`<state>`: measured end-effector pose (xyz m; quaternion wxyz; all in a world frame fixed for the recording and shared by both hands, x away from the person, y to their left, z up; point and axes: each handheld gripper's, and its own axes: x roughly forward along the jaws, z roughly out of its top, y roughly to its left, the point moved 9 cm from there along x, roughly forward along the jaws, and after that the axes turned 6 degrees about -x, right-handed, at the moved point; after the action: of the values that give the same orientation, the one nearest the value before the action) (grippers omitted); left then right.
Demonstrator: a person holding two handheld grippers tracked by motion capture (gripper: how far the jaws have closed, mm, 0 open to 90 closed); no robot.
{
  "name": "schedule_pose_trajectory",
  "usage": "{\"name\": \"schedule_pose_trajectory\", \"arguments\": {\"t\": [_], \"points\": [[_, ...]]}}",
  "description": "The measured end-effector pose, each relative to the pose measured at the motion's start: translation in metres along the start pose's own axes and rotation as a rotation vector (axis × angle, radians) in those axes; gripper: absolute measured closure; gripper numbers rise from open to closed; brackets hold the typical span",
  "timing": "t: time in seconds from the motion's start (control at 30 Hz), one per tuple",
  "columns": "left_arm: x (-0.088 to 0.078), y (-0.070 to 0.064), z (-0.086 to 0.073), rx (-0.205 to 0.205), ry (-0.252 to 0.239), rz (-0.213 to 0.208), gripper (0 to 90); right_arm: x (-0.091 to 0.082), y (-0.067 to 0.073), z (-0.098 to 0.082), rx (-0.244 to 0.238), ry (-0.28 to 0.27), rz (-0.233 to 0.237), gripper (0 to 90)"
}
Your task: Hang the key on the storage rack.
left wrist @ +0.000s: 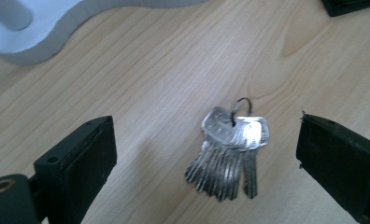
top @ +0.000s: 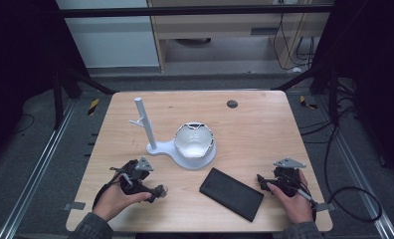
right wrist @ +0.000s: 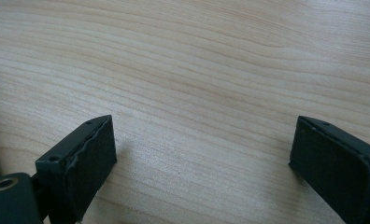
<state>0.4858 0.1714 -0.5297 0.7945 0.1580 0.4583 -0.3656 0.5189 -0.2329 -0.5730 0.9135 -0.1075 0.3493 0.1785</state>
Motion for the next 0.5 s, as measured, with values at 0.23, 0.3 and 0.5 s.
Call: {"name": "schedule_pose_trajectory", "arguments": {"t": [0.23, 0.3, 0.5], "points": [[0.004, -0.012, 0.005, 0.08, 0.073, -0.005, 5.5, 0.0, 0.0, 0.0, -0.004, -0.001, -0.003, 7.1], [0.004, -0.016, 0.006, 0.112, 0.091, -0.002, 5.4, 0.0, 0.0, 0.0, -0.004, -0.001, -0.003, 7.1], [0.004, -0.017, 0.009, 0.12, 0.095, -0.004, 6.4, 0.0, 0.0, 0.0, -0.002, -0.001, -0.004, 7.1]]}}
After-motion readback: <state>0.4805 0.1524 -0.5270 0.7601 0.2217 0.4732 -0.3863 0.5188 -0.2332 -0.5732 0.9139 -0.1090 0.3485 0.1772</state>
